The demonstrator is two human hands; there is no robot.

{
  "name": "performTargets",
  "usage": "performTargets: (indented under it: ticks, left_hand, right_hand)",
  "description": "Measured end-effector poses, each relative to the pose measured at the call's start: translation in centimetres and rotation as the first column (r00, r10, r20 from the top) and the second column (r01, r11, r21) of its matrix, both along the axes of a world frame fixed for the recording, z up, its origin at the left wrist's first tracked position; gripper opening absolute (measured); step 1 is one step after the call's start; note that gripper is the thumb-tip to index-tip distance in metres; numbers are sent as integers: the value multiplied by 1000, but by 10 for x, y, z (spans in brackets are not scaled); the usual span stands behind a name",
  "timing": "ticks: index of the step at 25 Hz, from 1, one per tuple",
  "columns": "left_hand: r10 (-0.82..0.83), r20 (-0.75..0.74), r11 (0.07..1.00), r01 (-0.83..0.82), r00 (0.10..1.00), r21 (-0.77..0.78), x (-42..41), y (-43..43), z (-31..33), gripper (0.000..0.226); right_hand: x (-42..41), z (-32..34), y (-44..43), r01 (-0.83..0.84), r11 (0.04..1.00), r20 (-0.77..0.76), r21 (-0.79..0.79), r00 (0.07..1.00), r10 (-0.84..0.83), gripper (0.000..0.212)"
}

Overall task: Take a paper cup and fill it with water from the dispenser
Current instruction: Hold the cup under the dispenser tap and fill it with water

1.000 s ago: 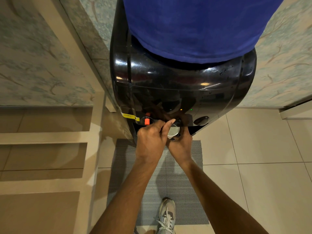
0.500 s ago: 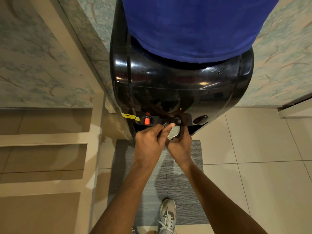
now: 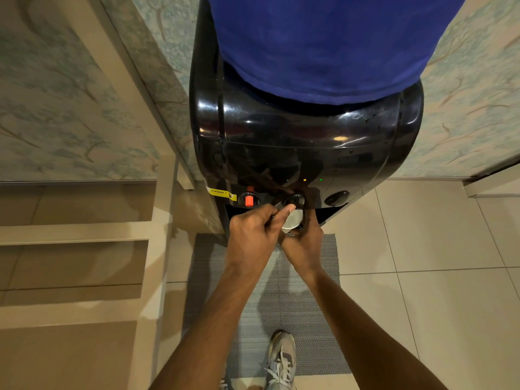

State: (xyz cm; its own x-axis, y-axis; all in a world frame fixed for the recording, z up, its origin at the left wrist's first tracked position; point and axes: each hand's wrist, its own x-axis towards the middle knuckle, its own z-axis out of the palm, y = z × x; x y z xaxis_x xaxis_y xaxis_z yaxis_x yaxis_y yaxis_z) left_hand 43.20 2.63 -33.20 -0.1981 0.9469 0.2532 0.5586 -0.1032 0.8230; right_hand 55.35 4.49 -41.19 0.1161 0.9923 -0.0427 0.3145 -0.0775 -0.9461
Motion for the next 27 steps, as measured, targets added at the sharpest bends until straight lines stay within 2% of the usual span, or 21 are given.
performTargets:
  ticks: [6, 17, 24, 27]
  left_hand:
    - [-17, 16, 1000, 17, 1000, 15, -1, 1, -2, 17]
    - [-105, -18, 994, 105, 994, 6, -5, -7, -1, 21]
    - [-70, 1, 996, 70, 998, -63, -16, -15, -12, 13]
    - [-66, 51, 992, 71, 997, -101, -23, -20, -20, 18]
  right_hand:
    - [-1, 5, 0, 7, 1000, 9, 30, 1000, -7, 72]
    - [3, 0, 1, -12, 999, 8, 31, 1000, 12, 66]
    - [5, 4, -2, -7, 1000, 32, 18, 999, 7, 74]
    - [4, 3, -5, -2, 1000, 23, -11, 1000, 2, 74]
